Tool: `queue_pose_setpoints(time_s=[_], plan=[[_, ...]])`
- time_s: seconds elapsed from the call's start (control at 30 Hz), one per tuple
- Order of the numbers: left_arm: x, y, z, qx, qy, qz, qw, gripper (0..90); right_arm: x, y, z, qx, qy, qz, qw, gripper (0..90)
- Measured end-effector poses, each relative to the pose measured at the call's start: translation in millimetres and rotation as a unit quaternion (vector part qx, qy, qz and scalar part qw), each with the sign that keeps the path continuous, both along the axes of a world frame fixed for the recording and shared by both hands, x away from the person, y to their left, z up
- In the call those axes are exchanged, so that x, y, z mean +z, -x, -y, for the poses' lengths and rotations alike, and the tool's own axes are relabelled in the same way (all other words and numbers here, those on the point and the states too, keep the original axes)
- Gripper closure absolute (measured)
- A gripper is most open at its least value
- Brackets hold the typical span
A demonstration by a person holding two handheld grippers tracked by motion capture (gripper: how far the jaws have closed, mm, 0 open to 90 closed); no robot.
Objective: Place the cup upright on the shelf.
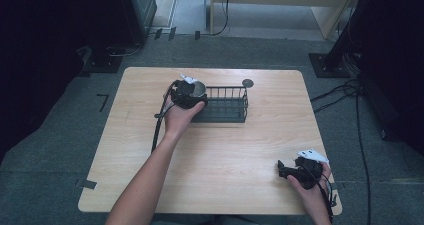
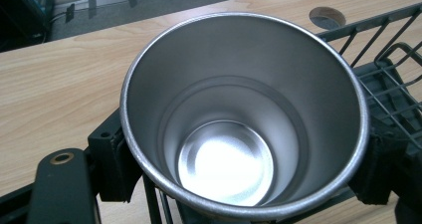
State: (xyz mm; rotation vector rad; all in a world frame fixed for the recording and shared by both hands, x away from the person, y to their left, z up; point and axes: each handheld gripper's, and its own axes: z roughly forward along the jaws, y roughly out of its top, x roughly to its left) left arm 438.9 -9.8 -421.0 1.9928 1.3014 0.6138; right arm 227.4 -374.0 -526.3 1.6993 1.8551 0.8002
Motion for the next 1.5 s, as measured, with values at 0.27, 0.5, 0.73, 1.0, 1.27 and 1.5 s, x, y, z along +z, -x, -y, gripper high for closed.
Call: queue_pose_setpoints(time_s=[0.27,0.5,0.73,1.0,1.27,1.5], plan=[[-7.3,-0.3,4.2,-0.009,-0.008,-0.006,0.9999,19.0,0.0,0.0,0.0,0.000,0.000,0.000,1.0000,0.0],[-7.0,1.8,0.7,-0.020,0.001,-0.008,0.9998,14.0,0.0,0.0,0.0,0.000,0.000,0.000,1.0000,0.0],[3.6,4.8,-2.3,-0.025,0.008,0.001,0.9997,3.3,0.0,0.0,0.0,0.000,0.000,0.000,1.0000,0.0],[17.5,14.0,-8.3,-0.029,0.021,0.009,0.9993,1.7,0.0,0.0,0.0,0.000,0.000,0.000,1.0000,0.0],[26.7,24.8,-19.5,-0.032,0.036,0.016,0.9987,0.1,0.0,0.0,-0.1,0.000,0.000,0.000,1.0000,0.0],[28.4,32.5,-31.1,-0.024,0.048,0.009,0.9985,0.0,0.0,0.0,0.0,0.000,0.000,0.000,1.0000,0.0]])
